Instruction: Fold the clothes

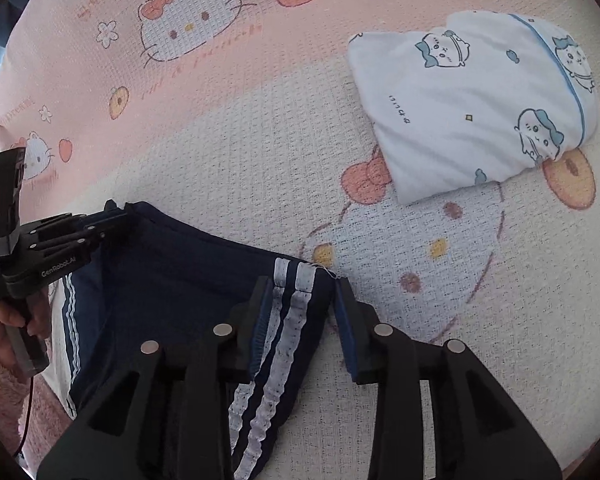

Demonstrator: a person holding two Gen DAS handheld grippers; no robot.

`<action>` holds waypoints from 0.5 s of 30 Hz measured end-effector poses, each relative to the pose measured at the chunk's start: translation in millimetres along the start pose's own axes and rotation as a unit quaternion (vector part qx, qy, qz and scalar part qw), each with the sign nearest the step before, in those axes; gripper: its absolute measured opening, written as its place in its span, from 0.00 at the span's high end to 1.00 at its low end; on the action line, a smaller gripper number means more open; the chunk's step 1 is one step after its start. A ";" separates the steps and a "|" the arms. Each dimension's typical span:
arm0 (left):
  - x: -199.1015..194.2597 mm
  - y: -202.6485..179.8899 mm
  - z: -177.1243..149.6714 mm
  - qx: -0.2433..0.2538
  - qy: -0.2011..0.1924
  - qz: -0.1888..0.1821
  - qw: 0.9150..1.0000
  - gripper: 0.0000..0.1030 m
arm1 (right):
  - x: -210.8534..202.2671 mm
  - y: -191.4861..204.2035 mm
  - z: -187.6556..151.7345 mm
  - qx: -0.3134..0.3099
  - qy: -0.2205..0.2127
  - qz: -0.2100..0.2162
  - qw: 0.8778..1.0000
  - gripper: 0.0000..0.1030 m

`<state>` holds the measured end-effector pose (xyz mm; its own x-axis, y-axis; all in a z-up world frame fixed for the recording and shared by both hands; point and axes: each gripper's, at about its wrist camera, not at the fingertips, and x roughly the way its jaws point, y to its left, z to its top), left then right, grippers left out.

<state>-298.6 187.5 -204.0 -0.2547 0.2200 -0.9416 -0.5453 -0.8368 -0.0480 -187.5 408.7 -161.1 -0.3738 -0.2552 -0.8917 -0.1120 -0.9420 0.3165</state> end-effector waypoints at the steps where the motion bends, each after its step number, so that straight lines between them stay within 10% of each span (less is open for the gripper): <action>1: -1.5 -1.4 1.4 0.005 -0.004 -0.003 1.000 0.79 | -0.7 2.9 -0.4 -0.009 -0.002 -0.004 1.000 0.86; 8: -20.0 12.4 6.3 -0.026 -0.047 -0.038 0.998 0.72 | -22.1 0.2 -7.1 -0.043 -0.031 -0.081 0.995 0.94; 15: -8.4 -19.4 -2.6 0.049 -0.020 -0.025 0.998 0.70 | -14.3 -20.7 -5.0 0.019 0.003 -0.030 0.999 0.77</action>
<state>-283.8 200.6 -196.0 -0.2562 0.2810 -0.9249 -0.6334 -0.7716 -0.0590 -175.3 430.7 -156.5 -0.3599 -0.1993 -0.9115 -0.1691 -0.9468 0.2738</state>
